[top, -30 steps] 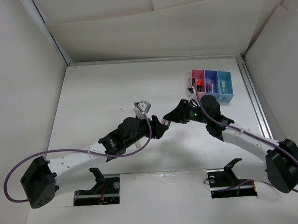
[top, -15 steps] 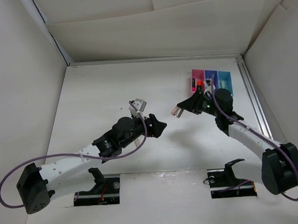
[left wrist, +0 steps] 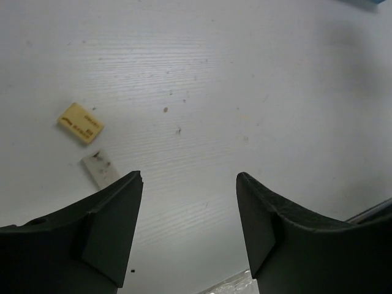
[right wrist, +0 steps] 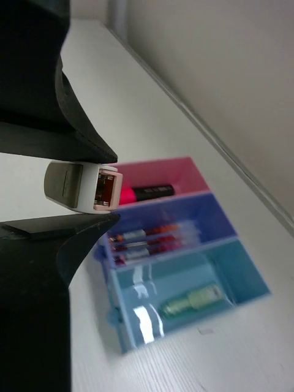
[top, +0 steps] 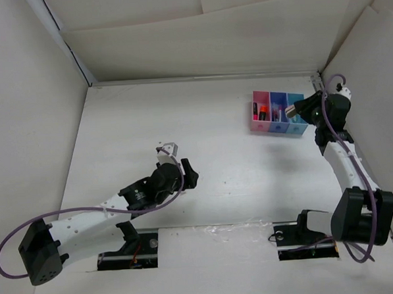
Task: Sort the stationery into containers
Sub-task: Place the stapler in the storage box.
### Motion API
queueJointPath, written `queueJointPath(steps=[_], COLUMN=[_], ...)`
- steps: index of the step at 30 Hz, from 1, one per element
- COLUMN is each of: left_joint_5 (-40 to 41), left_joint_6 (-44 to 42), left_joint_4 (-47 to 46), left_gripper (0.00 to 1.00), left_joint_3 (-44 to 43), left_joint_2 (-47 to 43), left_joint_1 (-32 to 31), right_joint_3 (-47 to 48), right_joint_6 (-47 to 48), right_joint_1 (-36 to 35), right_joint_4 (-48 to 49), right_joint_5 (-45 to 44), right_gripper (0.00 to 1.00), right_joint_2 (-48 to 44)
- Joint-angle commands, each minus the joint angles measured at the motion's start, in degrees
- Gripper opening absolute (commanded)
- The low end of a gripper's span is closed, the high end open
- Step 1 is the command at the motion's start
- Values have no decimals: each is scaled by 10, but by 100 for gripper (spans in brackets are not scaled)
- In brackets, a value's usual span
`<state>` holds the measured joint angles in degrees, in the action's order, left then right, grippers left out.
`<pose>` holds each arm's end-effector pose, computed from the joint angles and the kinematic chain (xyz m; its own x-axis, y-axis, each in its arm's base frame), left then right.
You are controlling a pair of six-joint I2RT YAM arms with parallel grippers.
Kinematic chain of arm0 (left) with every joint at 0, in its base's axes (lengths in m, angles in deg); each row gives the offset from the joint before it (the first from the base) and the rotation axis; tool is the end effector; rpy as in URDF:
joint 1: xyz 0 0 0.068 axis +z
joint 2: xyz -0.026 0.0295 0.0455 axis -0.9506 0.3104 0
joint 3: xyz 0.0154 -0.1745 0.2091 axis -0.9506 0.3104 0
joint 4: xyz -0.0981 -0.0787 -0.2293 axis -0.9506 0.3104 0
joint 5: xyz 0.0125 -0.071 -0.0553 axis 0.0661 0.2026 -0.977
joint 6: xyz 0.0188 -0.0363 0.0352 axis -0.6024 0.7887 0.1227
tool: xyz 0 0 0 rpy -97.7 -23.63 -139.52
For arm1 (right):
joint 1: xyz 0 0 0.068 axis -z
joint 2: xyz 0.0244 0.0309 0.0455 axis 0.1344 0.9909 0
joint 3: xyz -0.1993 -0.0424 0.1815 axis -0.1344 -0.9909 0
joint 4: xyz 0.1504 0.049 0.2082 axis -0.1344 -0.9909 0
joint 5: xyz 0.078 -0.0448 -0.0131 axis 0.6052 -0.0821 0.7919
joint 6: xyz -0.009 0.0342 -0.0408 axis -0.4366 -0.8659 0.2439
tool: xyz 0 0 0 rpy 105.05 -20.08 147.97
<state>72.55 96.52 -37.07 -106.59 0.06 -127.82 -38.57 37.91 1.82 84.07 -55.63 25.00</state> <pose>0.1252 -0.1656 0.2430 -0.5849 -0.2385 -0.7753 0.3332 0.8008 -0.4977 0.2741 -0.0393 0.2920 -0.2391 0.6473 -0.7237 0.1659 0.7616 0.6264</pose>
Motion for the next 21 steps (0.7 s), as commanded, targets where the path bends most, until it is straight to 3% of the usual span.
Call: queueJointPath(steps=[1,4,14,21], left_joint_5=[60,88,109,94], left_joint_6=[70,92,122,149], left_joint_4=[59,80,123,129], left_gripper=[58,52,52,52], left_joint_3=[10,16,38,65], left_joint_2=[-34,-47,-96,-89], left_joint_1=[-2,-2,-2,-2], right_joint_3=[75,142,276,309], right_joint_6=[49,67,78,106], right_joint_1=[6,6,0,-31], right_joint_4=[-34,-88,-146,-167], right_joint_5=[-134,-186,-283,-358], right_gripper=[15,15,15,15], right_joint_2=[47,106,259,323])
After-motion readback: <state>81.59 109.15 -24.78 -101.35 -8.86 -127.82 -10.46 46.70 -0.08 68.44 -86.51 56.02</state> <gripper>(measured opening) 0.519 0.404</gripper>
